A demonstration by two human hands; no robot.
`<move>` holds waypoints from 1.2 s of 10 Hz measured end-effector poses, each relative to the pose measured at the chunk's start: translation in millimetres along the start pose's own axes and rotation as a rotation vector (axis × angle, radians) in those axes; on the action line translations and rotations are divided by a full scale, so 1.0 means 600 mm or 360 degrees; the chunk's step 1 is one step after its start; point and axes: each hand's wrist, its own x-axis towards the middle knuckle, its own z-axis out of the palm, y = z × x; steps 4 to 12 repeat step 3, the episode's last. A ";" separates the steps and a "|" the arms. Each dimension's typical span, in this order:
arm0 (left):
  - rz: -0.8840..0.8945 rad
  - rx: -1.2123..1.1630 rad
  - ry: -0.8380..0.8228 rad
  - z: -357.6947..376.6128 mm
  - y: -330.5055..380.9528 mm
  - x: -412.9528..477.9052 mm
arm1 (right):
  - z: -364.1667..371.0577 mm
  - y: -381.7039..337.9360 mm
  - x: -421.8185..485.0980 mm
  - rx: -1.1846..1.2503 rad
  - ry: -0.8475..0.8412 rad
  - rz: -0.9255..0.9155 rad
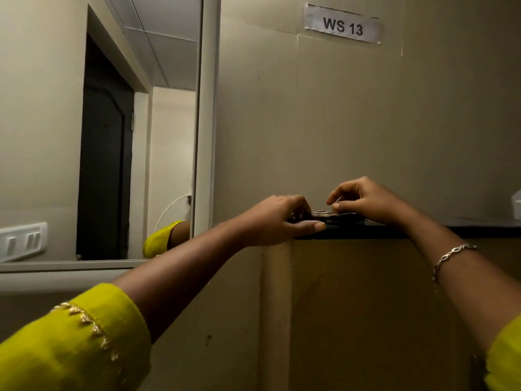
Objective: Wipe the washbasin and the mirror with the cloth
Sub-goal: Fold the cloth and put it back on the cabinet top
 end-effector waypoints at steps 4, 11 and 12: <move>0.0033 0.0292 0.0537 -0.032 -0.056 -0.076 | 0.074 -0.071 -0.014 -0.0394 0.0410 0.0006; 0.0033 0.0292 0.0537 -0.032 -0.056 -0.076 | 0.074 -0.071 -0.014 -0.0394 0.0410 0.0006; 0.0033 0.0292 0.0537 -0.032 -0.056 -0.076 | 0.074 -0.071 -0.014 -0.0394 0.0410 0.0006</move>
